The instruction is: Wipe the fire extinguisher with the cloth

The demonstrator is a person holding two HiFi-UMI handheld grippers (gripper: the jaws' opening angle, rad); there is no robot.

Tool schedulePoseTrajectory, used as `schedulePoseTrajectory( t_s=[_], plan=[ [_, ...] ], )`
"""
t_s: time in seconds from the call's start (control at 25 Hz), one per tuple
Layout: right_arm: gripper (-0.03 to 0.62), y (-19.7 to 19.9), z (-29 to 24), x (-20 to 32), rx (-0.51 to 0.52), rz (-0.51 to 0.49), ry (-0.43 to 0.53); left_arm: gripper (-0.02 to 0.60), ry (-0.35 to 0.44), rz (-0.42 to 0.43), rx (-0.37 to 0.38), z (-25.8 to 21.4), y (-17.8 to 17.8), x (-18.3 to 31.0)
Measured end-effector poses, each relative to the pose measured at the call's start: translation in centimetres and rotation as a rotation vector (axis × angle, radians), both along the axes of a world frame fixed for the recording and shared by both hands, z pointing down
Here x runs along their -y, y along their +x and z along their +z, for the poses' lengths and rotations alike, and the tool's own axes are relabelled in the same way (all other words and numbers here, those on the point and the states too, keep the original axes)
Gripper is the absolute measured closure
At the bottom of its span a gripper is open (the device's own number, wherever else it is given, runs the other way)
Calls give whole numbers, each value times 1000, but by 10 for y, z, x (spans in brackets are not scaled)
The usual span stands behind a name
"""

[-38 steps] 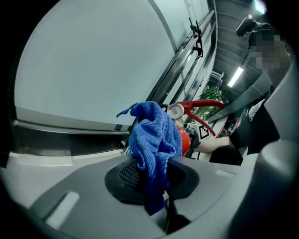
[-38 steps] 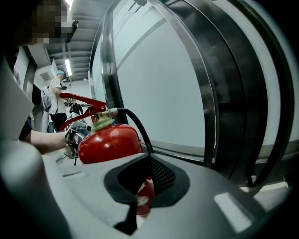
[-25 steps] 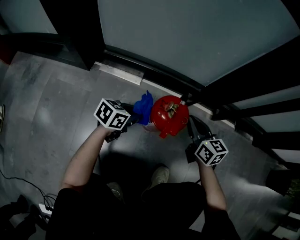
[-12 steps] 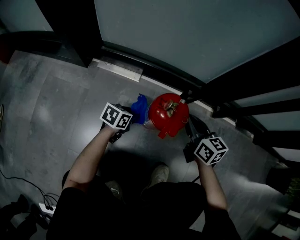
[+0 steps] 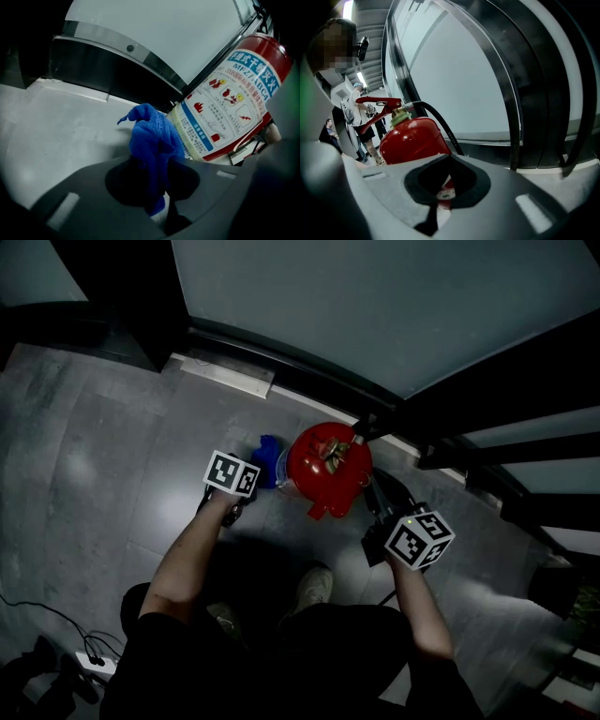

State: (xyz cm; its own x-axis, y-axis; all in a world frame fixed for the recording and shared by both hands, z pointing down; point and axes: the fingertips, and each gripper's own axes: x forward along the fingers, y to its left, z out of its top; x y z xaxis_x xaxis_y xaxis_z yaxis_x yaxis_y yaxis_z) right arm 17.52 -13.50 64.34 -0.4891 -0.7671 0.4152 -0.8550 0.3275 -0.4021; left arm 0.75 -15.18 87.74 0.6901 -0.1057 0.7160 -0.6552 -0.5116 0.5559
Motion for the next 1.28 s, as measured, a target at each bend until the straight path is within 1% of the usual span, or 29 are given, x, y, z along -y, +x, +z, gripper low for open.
schedulePoseTrajectory(
  t_s=[0.12, 0.24, 0.32, 0.36, 0.4, 0.48, 0.6, 0.68, 0.76, 0.8, 0.88, 0.96, 1.04, 1.08, 1.2, 1.28],
  plan=[
    [591, -2, 3, 0, -9, -8, -10, 514, -19, -24, 30, 21, -3, -9],
    [591, -5, 5, -1, -14, -12, -16, 514, -45, 13, 77, 39, -15, -23],
    [591, -5, 5, -1, -14, -7, -13, 515, -36, 25, 95, 38, -32, -20],
    [591, -5, 4, -1, -13, -4, -11, 515, -15, 26, 94, 30, -41, -12],
    [591, -4, 3, -1, -12, -1, -8, 515, 18, 32, 88, 18, -49, -3],
    [591, -3, 1, -1, -15, -3, -5, 515, 114, 68, 65, -17, -61, 15],
    [591, 7, -5, -3, -63, -2, 3, 515, 302, 165, 11, -94, -65, 34],
    [591, 18, -14, -1, -94, 21, 18, 515, 422, 215, -44, -153, -59, 43],
    [591, 24, -27, 3, -108, 37, 40, 515, 524, 251, -105, -209, -48, 49],
    [591, 25, -33, 5, -112, 37, 50, 515, 576, 273, -125, -236, -42, 52],
    [591, 26, -42, 7, -117, 29, 64, 515, 690, 337, -135, -284, -27, 56],
    [591, 28, -47, 8, -126, 19, 70, 515, 790, 417, -127, -322, -9, 55],
    [591, 33, -50, 8, -140, 11, 71, 515, 840, 489, -112, -342, 10, 52],
    [591, 36, -52, 8, -146, 11, 72, 515, 856, 525, -85, -345, 18, 50],
    [591, 45, -57, 8, -145, 21, 77, 515, 892, 663, 76, -326, 30, 48],
    [591, 49, -59, 9, -141, 27, 79, 515, 915, 765, 156, -308, 34, 45]
  ],
)
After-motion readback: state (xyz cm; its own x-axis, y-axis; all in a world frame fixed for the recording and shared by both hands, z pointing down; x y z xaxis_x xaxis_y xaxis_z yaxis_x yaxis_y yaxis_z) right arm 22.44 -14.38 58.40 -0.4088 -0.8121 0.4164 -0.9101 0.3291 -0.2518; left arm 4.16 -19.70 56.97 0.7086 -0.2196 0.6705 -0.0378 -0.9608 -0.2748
